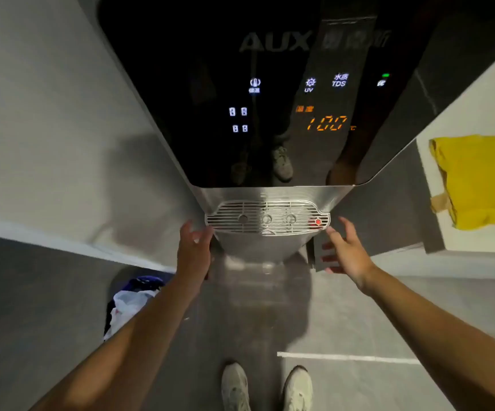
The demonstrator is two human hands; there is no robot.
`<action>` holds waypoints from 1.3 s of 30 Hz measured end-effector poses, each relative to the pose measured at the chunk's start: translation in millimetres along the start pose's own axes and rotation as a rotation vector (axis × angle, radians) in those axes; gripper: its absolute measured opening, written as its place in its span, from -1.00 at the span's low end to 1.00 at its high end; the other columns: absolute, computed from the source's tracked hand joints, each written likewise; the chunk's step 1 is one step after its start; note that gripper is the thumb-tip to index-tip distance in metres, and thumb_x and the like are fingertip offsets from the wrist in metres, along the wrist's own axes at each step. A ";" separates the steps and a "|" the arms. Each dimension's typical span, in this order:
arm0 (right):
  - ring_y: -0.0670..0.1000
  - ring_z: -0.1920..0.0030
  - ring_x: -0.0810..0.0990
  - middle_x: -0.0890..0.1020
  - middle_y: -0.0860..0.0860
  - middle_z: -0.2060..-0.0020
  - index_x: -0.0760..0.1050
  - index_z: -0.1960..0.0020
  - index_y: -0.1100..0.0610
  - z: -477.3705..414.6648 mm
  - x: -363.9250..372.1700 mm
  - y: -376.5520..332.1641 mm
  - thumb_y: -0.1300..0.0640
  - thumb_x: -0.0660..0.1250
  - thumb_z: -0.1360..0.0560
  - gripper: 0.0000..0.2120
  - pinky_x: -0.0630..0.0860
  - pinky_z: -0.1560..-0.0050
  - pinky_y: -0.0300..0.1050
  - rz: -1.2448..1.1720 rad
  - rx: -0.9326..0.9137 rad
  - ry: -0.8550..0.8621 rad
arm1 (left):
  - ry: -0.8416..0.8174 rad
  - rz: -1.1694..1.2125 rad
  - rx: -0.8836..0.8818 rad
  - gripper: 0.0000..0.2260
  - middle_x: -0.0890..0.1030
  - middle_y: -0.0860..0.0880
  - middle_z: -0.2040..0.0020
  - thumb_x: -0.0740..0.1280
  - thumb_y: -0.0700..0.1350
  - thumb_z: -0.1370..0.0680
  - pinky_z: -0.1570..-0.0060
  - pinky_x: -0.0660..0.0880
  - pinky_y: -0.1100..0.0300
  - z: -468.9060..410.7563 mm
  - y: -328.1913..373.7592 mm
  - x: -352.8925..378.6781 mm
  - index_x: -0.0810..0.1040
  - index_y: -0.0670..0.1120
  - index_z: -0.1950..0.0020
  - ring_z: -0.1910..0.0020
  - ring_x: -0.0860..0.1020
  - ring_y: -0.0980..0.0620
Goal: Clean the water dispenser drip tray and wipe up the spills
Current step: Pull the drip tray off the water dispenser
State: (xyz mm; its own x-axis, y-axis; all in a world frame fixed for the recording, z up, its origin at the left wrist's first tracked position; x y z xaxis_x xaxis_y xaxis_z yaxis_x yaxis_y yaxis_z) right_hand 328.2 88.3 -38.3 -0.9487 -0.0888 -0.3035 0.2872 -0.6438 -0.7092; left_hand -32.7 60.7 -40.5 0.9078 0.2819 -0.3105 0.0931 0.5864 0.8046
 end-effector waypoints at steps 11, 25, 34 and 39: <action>0.15 0.17 0.64 0.65 0.24 -0.02 0.34 -0.37 -0.15 -41.1 31.3 6.0 -0.26 0.06 -0.66 -0.64 0.66 0.32 -0.03 -0.134 0.074 -0.013 | 0.077 -0.066 0.146 -0.74 0.63 -0.12 -0.11 0.19 -0.09 -0.68 -0.13 0.56 -0.12 -21.0 2.0 30.7 0.56 -0.03 -0.31 -0.12 0.59 -0.16; 0.13 0.08 0.67 0.65 0.14 -0.03 0.34 -0.24 -0.05 50.1 30.4 41.4 -0.17 0.00 -0.70 -0.72 0.69 0.21 0.03 -0.168 0.087 0.040 | 0.041 0.318 -0.092 -0.68 0.68 0.13 0.22 0.18 -0.24 -0.70 0.01 0.55 0.04 55.5 -36.3 14.5 0.57 0.17 -0.19 0.13 0.59 0.00; 0.14 -0.02 0.69 0.63 0.03 -0.13 0.35 -0.25 -0.03 235.5 -7.8 58.8 -0.13 0.02 -0.72 -0.75 0.71 0.08 0.12 -0.305 0.085 0.091 | -0.082 0.321 -0.085 -0.69 0.74 -0.04 -0.04 0.21 -0.23 -0.69 -0.15 0.62 -0.05 196.0 6.7 -38.1 0.59 0.11 -0.28 -0.08 0.69 -0.09; 0.08 0.14 0.64 0.64 0.10 -0.05 0.40 -0.19 -0.05 334.8 -53.2 65.1 -0.11 0.04 -0.72 -0.77 0.70 0.11 0.12 -0.406 0.022 0.220 | -0.194 0.274 -0.001 -0.68 0.69 -0.17 -0.24 0.28 -0.20 -0.69 -0.19 0.63 -0.10 269.8 41.2 -47.6 0.50 -0.04 -0.45 -0.18 0.68 -0.17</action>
State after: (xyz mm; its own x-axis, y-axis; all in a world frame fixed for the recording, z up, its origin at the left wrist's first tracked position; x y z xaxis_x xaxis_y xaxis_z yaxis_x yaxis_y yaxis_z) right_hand 353.0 -203.3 144.7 -0.9323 0.3359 -0.1339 -0.1066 -0.6092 -0.7858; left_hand 38.2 -133.4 143.9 0.9600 0.2793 0.0193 -0.1653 0.5100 0.8442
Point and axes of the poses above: each hand's wrist, its own z-axis away from the middle knuckle, its own x-axis out of the palm, y = z × x, the point moved 8 cm from there along -z, towards the middle knuckle
